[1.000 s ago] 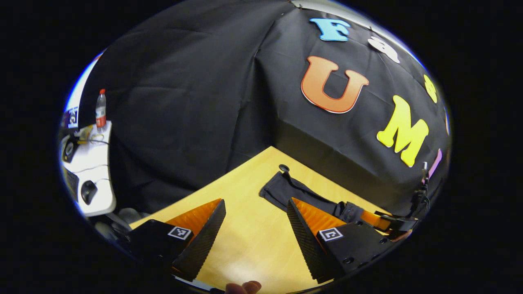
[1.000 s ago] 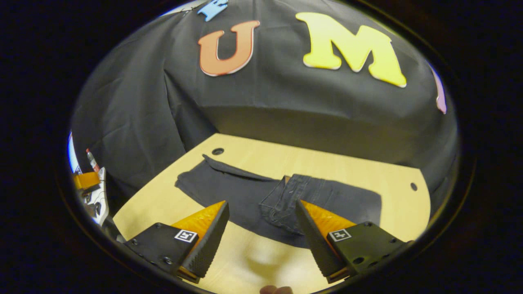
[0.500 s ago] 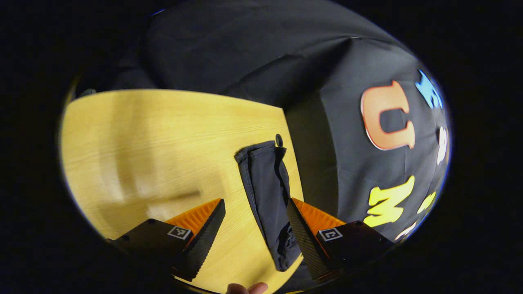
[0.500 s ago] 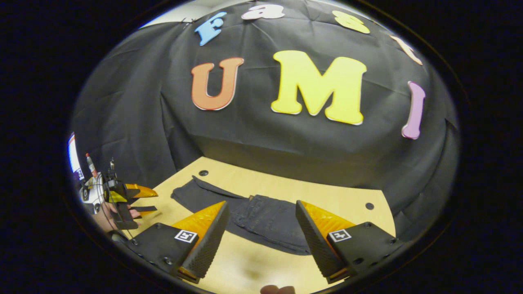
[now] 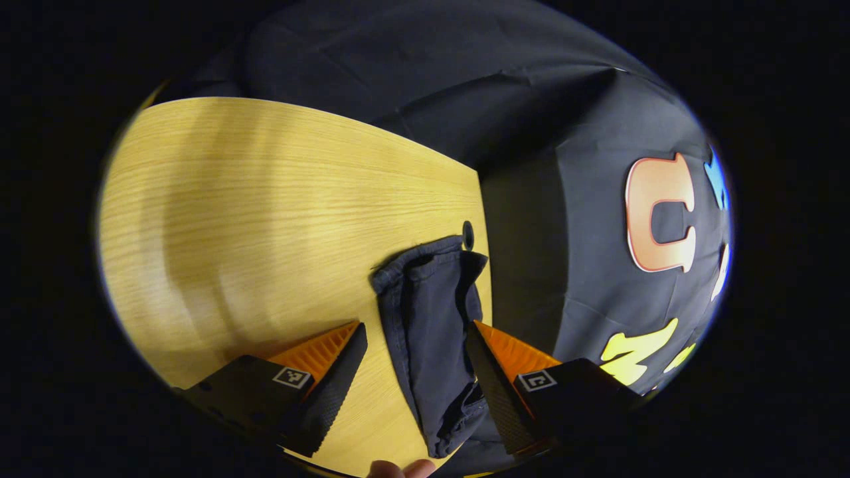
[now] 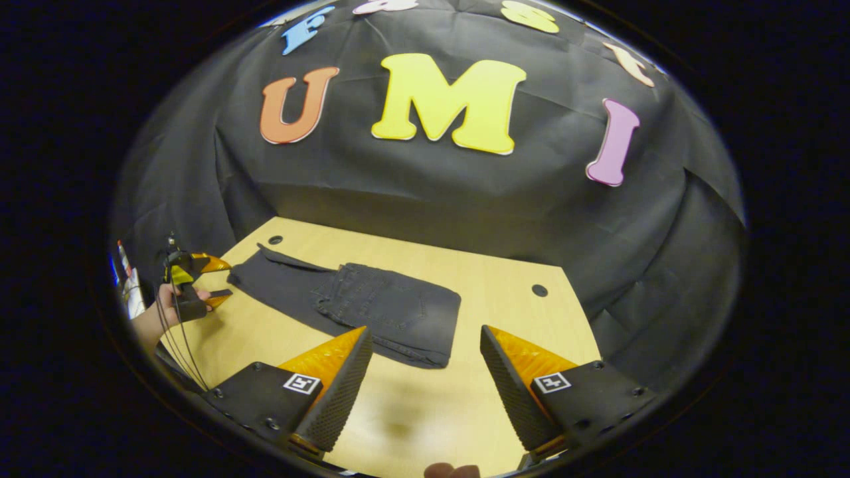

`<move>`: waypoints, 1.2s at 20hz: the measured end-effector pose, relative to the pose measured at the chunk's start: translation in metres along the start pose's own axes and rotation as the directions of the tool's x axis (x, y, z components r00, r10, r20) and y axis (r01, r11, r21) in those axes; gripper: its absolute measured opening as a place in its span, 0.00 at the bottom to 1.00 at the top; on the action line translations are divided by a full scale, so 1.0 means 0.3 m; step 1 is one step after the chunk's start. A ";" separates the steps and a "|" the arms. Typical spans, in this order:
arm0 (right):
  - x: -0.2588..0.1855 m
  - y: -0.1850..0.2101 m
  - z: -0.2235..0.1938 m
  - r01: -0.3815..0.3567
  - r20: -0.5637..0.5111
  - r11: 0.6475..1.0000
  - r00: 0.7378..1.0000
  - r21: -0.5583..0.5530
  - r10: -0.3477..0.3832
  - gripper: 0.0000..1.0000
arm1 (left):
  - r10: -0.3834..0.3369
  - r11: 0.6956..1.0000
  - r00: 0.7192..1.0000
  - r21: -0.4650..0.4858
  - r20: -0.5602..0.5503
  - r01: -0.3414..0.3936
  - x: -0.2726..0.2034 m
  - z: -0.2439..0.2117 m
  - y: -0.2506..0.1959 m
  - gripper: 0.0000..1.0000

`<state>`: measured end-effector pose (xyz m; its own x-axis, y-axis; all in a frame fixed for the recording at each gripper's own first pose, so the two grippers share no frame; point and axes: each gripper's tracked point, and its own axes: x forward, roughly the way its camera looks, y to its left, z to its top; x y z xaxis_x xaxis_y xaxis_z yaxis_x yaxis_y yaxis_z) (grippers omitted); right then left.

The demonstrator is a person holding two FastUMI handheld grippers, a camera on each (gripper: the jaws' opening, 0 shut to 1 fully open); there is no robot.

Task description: Grasp the waist and the cuffs of the jeans and fold them to make the two legs overlap; first hold the waist and fold one-third of the jeans toward the cuffs, then hold the cuffs and fold the remaining one-third in the same direction to finish folding.

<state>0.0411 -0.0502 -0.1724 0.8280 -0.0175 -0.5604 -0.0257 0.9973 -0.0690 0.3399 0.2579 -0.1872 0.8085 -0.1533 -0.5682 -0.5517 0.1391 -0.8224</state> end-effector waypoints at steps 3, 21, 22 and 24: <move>0.001 -0.037 0.001 0.017 -0.005 0.999 1.000 0.039 -0.017 1.00 | -0.008 1.000 1.000 0.012 0.013 0.008 0.047 0.004 -0.021 0.97; -0.203 -0.224 -0.062 0.073 0.043 0.991 0.996 0.112 -0.078 1.00 | -0.119 0.971 0.989 0.217 0.093 0.097 0.022 -0.043 -0.299 0.07; -0.229 -0.242 -0.067 0.080 0.050 0.989 0.995 0.123 -0.087 1.00 | -0.148 0.959 0.985 0.255 0.092 0.120 -0.006 -0.074 -0.370 0.07; -0.285 -0.287 -0.078 0.098 0.067 0.985 0.992 0.145 -0.108 1.00 | -0.203 0.931 0.976 0.325 0.078 0.168 -0.051 -0.163 -0.500 0.07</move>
<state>-0.0407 -0.1362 -0.1379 0.8617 -0.1205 -0.4928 0.1370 0.9906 -0.0026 0.4003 0.1916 -0.0565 0.9171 -0.1018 -0.3855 -0.3113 0.4215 -0.8517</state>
